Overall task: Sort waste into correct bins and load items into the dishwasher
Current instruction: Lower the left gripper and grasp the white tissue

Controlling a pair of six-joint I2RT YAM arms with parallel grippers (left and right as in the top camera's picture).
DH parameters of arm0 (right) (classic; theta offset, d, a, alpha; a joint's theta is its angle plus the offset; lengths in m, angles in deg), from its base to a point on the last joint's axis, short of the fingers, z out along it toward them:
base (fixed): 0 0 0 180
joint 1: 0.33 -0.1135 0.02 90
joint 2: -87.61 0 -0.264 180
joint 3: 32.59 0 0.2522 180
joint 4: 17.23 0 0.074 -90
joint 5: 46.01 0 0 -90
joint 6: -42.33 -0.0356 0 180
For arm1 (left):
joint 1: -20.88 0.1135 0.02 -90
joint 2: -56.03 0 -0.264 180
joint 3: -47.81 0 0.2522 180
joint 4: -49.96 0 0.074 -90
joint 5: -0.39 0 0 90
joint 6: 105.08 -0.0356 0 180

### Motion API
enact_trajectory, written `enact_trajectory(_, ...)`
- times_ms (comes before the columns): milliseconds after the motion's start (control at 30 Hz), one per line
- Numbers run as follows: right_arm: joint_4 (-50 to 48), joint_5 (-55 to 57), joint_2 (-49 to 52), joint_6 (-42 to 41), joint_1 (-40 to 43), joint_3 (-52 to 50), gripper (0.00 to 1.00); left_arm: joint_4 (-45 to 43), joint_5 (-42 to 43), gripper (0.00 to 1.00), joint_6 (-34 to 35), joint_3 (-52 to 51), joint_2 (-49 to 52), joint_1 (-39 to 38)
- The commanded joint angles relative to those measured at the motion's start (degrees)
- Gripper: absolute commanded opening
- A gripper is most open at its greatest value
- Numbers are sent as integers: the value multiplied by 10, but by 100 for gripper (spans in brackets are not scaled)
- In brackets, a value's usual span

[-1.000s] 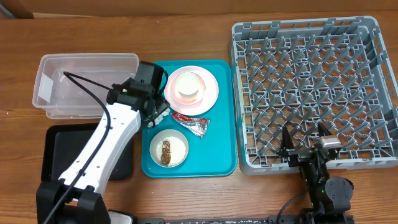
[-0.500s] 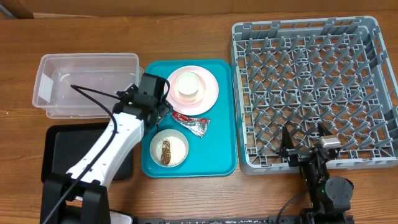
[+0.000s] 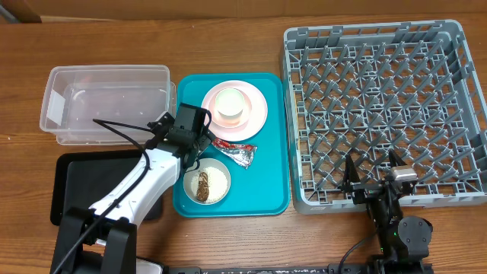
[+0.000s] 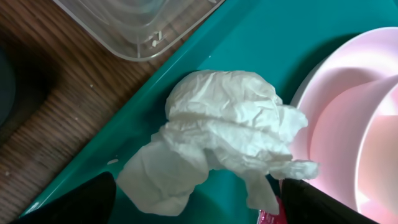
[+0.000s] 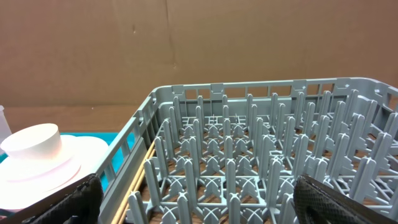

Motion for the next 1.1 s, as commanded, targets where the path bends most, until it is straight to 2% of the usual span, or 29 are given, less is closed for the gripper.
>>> enact_trajectory(0, -4, 3, -6, -2, 4, -6, 100, -10, -12, 90, 9, -8, -2, -4)
enact_trajectory(367, -4, 3, -6, -2, 4, -6, 100, -14, 12, 100, 42, -7, -26, -4)
enact_trajectory(533, -4, 3, -6, -2, 4, -6, 100, -6, 5, 100, 96, -7, -61, -3)
enact_trajectory(767, -4, 3, -6, -2, 4, -6, 100, 0, 5, 100, 178, -8, -50, -3)
enact_trajectory(1067, -4, 3, -6, -2, 4, -6, 100, 0, 3, 100, 215, -8, -13, -3)
